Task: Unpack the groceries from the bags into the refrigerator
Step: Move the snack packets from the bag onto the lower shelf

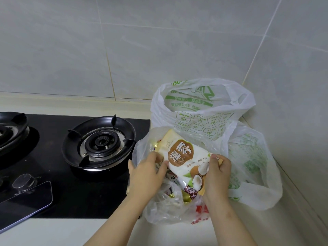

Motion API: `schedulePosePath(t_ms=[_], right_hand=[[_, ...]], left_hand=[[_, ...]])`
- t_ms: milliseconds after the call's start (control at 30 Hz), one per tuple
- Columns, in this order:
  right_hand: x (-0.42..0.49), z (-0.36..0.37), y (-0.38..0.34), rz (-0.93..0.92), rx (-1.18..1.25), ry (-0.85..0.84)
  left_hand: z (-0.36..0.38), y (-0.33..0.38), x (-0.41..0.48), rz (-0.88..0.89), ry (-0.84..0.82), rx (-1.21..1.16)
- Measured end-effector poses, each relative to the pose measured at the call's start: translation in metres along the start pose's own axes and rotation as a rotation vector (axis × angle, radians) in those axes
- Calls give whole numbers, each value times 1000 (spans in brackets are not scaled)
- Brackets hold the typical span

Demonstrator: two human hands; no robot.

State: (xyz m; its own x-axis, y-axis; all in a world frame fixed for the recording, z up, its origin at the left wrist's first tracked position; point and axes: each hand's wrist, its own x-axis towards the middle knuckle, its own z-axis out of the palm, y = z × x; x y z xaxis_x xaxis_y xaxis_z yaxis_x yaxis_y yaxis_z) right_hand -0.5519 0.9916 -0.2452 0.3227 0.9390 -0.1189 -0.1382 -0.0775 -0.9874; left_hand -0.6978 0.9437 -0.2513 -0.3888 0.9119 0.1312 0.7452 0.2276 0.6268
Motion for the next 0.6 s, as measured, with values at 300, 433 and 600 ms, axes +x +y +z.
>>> schedulePosePath(t_ms=[300, 433, 600], right_hand=[[4, 0, -11, 135, 112, 11], [1, 5, -16, 177, 237, -81], [-5, 14, -14, 186, 264, -208]], left_hand=[[-6, 26, 5, 163, 54, 121], [-9, 33, 13, 89, -13, -291], [-10, 41, 21, -190, -109, -828]])
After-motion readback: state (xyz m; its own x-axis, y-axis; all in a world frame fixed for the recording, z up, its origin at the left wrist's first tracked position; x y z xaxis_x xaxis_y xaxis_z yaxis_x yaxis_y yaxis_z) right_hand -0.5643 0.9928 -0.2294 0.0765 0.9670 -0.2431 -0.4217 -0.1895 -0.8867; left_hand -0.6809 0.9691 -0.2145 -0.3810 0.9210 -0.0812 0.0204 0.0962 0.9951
